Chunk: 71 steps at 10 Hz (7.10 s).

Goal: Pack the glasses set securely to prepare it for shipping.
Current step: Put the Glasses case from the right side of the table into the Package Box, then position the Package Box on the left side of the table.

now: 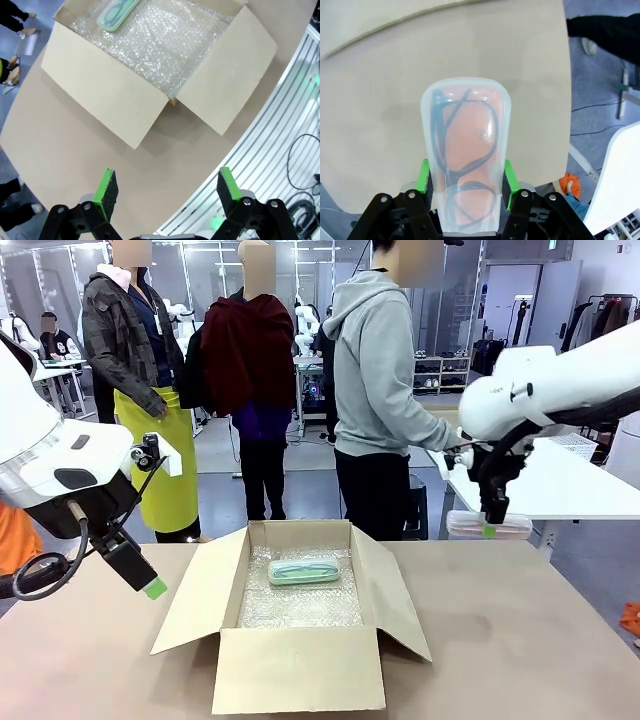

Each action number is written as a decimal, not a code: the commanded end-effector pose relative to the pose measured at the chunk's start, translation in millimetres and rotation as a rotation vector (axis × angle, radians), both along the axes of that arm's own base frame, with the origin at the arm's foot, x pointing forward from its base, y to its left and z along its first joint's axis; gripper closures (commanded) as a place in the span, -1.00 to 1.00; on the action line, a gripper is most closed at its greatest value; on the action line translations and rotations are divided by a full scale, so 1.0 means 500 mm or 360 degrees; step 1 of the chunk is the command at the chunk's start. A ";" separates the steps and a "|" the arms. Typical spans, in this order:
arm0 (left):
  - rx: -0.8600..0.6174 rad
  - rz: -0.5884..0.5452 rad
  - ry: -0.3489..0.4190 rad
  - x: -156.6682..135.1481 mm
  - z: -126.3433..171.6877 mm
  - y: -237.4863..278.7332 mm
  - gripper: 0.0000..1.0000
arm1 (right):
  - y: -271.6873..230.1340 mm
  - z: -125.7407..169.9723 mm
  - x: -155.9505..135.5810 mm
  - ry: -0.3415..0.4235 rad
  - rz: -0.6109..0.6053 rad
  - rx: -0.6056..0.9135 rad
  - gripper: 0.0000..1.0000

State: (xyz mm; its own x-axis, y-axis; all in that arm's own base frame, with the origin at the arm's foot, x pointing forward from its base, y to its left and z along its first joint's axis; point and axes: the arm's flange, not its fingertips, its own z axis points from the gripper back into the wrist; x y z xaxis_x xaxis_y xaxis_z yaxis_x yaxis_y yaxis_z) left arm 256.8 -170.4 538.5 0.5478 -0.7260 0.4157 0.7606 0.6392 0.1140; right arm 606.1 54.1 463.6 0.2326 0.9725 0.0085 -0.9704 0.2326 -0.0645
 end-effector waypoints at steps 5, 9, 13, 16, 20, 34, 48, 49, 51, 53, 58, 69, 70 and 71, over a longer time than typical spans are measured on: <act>-0.0003 -0.0020 -0.0021 0.003 0.000 0.001 -1.00 | 0.345 0.095 -0.050 0.0086 0.0002 -0.0077 0.15; -0.0003 -0.0020 -0.0021 0.003 0.000 0.001 -1.00 | 0.544 0.067 -0.049 0.0121 0.0070 -0.0050 0.15; -0.0003 -0.0020 -0.0021 0.003 0.000 0.001 -1.00 | 0.652 -0.033 -0.039 0.0146 -0.0027 -0.0037 0.15; -0.0003 -0.0020 -0.0021 0.003 0.000 0.001 -1.00 | 0.705 -0.093 -0.065 0.0154 -0.0041 -0.0091 0.15; -0.0003 -0.0020 -0.0021 0.003 0.000 0.001 -1.00 | 0.722 -0.179 -0.099 0.0210 -0.0046 -0.0051 0.15; -0.0003 -0.0020 -0.0021 0.003 0.000 0.001 -1.00 | 0.695 -0.227 -0.085 0.0233 -0.0024 -0.0007 -1.00; -0.0359 0.0166 0.0234 0.082 0.037 0.055 -1.00 | 0.573 -0.089 -0.130 0.0130 -0.0216 0.0162 -1.00; -0.0473 0.0181 0.0324 0.106 0.035 0.077 -1.00 | 0.529 -0.055 -0.149 0.0091 -0.0274 0.0261 -1.00; -0.0677 0.0249 0.0418 0.157 0.018 0.118 -1.00 | 0.434 -0.005 -0.199 0.0014 -0.0394 0.0387 -1.00; -0.0913 0.0348 0.0473 0.220 -0.010 0.174 -1.00 | 0.318 0.032 -0.277 -0.0084 -0.0573 0.0504 -1.00; -0.1158 0.0302 0.0514 0.305 -0.097 0.225 -1.00 | 0.100 0.035 -0.417 -0.0223 -0.0972 0.0802 -1.00; -0.1417 0.0635 0.0677 0.422 -0.160 0.331 -1.00 | 0.070 0.044 -0.413 -0.0197 -0.1003 0.0771 -1.00; -0.1459 0.0678 0.0746 0.460 -0.194 0.356 -1.00 | 0.070 0.044 -0.413 -0.0197 -0.1003 0.0771 -1.00; -0.1542 0.0693 0.0809 0.491 -0.226 0.376 -1.00 | 0.070 0.044 -0.413 -0.0197 -0.1003 0.0771 -1.00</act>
State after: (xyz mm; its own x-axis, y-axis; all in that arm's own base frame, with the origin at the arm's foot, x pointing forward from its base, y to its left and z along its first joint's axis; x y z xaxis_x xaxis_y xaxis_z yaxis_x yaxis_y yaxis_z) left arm 479.4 12.8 433.4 0.9273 0.0509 0.3708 0.2768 0.5737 -0.7709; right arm 398.9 86.6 482.4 0.6945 0.5465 0.4680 -0.6481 0.7576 0.0771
